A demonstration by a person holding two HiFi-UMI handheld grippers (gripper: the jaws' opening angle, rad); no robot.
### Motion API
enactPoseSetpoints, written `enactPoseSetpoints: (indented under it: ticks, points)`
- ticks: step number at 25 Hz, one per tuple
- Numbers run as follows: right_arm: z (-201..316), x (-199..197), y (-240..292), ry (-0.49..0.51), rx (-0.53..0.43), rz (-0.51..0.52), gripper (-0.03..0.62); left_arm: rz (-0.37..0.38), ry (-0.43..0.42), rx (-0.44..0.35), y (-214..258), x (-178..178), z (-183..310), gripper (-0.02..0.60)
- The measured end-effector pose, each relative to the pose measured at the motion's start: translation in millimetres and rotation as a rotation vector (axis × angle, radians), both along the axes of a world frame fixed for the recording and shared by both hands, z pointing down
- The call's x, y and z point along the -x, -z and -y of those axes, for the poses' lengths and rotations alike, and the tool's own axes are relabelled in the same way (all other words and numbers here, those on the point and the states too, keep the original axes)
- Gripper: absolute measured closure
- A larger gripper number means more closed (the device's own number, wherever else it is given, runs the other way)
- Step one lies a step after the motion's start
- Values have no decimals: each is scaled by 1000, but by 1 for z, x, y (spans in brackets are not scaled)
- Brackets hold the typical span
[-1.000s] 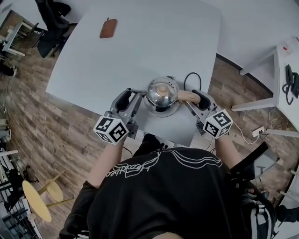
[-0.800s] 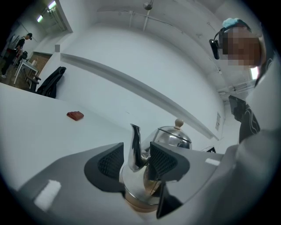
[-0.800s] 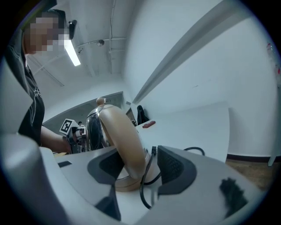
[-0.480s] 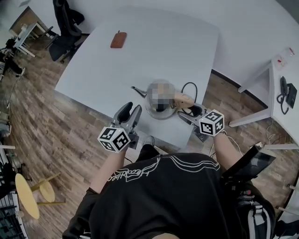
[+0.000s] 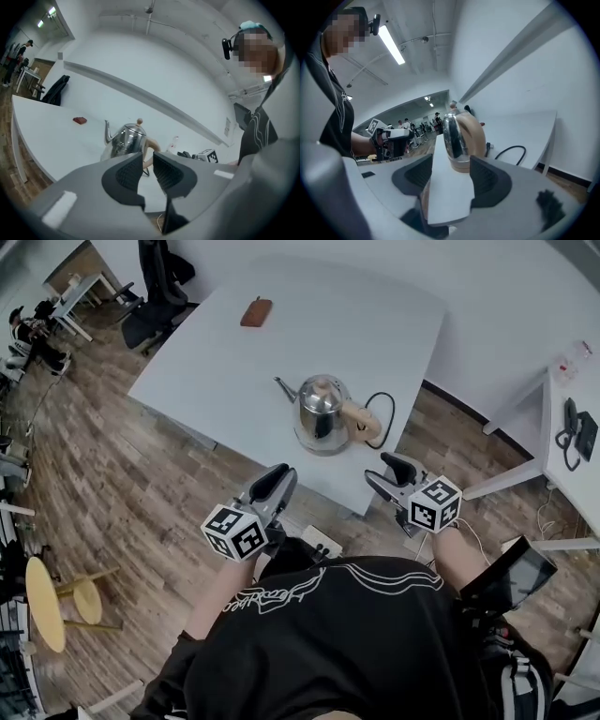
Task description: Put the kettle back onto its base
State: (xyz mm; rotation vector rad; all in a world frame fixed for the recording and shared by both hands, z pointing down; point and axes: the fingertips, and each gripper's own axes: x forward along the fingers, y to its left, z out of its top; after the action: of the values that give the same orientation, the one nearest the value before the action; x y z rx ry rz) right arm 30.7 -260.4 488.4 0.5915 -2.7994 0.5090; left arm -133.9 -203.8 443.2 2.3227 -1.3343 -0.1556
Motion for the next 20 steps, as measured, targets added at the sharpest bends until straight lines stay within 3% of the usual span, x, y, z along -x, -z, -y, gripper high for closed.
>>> enactPoseSetpoints:
  ticks: [2,5,6,7,8,12,16,20]
  points:
    - [-21,-1,17,19,18,-5,347,-15,-70,13,8,-19,-12,566]
    - [-48,0,49,21,91,62,354,-65,-152,35,20,-40,-21,575]
    - [-58,0,60,9,108,101,399,-82,-178,34,25,-45,-25,575]
    - [-69,1,72,0,114,137,532,-89,-205,31,30,-50,-30,577]
    - [-81,5,84,4,108,163,588,-86,-231,29,36,-54,-35,577]
    - [-152,45,115,87,67,162,588,-59,-357,23,58,-57,-87,577]
    - [-212,88,120,44,142,215,588,21,-445,73,63,-35,-155,577]
    - [-270,108,120,2,158,208,588,30,-503,73,78,-17,-216,577]
